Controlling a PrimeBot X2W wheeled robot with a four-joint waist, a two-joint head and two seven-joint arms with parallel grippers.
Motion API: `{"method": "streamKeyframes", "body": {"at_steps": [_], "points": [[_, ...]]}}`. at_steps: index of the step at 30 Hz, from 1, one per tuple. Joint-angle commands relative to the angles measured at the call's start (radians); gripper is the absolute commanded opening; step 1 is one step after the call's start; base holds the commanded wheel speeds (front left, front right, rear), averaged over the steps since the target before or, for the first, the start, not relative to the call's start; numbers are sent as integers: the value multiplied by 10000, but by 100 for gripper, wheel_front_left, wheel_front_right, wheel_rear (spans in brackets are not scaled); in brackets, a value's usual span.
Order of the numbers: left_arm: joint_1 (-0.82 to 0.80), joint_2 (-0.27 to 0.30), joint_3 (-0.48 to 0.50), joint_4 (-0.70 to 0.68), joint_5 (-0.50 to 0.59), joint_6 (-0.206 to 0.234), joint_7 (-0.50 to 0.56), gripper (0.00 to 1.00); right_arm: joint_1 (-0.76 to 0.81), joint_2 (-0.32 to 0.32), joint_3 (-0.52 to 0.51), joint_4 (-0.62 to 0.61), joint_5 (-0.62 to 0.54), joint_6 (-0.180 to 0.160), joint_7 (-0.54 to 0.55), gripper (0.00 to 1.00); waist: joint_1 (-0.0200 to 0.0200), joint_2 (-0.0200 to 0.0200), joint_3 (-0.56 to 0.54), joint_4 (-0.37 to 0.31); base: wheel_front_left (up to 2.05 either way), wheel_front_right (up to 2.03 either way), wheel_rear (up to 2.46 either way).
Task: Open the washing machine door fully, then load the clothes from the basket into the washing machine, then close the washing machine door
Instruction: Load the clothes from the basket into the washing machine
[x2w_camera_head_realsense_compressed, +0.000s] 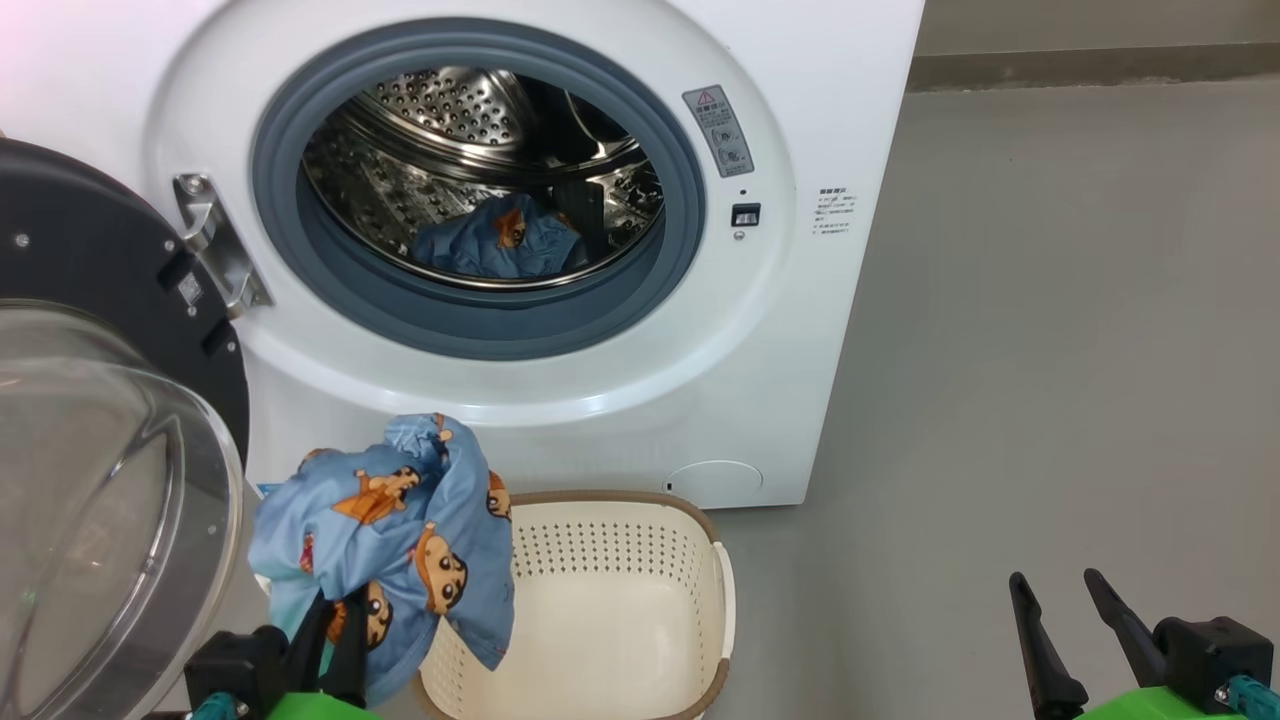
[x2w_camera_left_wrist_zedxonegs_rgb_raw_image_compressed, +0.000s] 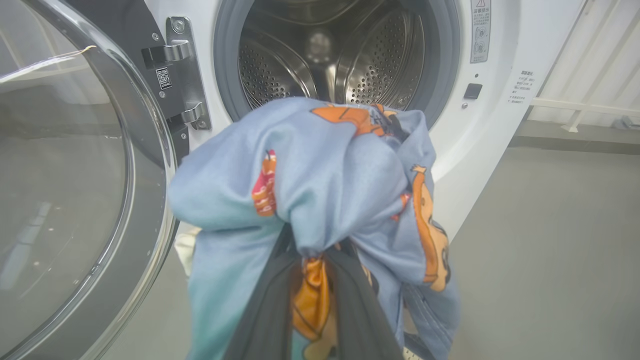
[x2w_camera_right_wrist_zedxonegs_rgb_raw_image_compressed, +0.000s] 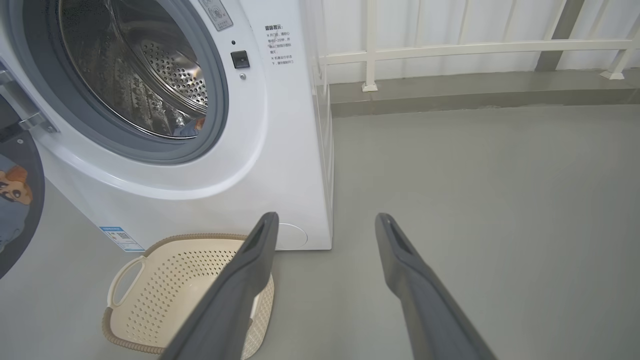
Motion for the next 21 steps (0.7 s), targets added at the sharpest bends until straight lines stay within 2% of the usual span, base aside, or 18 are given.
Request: {"method": "streamKeyframes", "body": {"at_steps": [1,11,21], "points": [[-314,176,310,-356,16,86,-13,0,-315,-138,264,-223,145,44,-54,100,0,0,16,-11,0,0,0],[-813,68,130,-108,-91,-15,54,0,-491,-137,432,-267,145,44,-44,100,0,0,564,-306,0,0,0],[-2601,-255,-49,1326,-297,-352,23,0,-1044,-137,569,-339,28,44,-141,100,0,0,1779,-948,0,0,0]]}}
